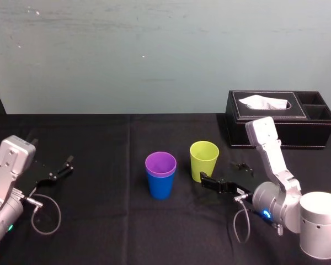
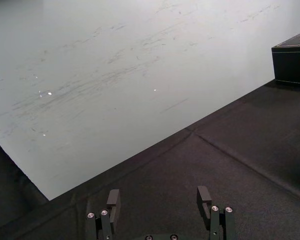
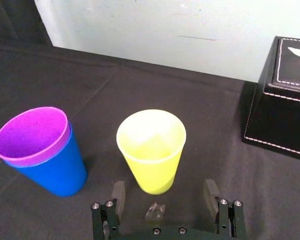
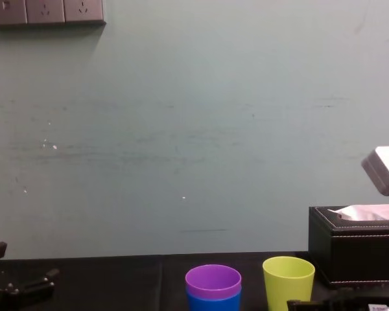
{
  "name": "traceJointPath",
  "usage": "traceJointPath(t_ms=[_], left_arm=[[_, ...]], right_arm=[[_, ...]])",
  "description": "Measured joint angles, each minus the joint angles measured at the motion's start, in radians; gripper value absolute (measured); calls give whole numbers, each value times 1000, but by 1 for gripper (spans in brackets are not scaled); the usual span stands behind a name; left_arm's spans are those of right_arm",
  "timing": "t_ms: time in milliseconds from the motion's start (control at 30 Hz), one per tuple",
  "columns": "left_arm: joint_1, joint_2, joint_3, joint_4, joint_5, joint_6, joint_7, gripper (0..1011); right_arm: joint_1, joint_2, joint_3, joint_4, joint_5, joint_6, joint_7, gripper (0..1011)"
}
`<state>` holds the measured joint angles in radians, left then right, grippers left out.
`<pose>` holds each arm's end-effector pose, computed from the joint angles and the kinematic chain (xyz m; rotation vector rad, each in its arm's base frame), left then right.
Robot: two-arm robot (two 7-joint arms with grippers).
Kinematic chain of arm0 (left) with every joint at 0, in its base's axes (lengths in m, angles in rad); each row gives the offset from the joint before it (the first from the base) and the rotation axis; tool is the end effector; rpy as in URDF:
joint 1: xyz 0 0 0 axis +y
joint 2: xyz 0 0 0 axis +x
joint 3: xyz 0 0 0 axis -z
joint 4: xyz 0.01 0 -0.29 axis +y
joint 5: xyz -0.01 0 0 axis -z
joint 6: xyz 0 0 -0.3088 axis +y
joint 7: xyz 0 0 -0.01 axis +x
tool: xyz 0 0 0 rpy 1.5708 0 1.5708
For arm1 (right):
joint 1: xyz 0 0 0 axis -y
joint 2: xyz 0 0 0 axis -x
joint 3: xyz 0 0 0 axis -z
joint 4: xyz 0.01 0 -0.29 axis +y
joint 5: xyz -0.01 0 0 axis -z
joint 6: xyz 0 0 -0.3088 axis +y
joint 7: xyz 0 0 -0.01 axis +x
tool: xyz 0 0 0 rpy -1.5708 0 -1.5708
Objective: Stack the three plastic cups sequentially using one hand.
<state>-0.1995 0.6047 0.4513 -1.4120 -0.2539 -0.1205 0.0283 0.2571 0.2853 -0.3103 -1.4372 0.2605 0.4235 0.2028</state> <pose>0.3581 0.0827 -0.3023 0.3045 -0.2851 1.2481 0.3890 -0.0018 -0.2702 -0.3572 0.2201 -1.1158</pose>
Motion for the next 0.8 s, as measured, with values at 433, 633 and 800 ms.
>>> traceJointPath(t_ms=[433,633,800], left_arm=[[0,0,0,0,0,0,0,1000],[0,0,0,0,0,0,0,1000],[0,0,0,0,0,0,0,1000]], right_arm=[[67,-39,-15,79,-42,-13,35,1002],[86,-57,-17,107,-59,-11,37,1002],[95,-69,-15,121,-70,-8,38,1002]])
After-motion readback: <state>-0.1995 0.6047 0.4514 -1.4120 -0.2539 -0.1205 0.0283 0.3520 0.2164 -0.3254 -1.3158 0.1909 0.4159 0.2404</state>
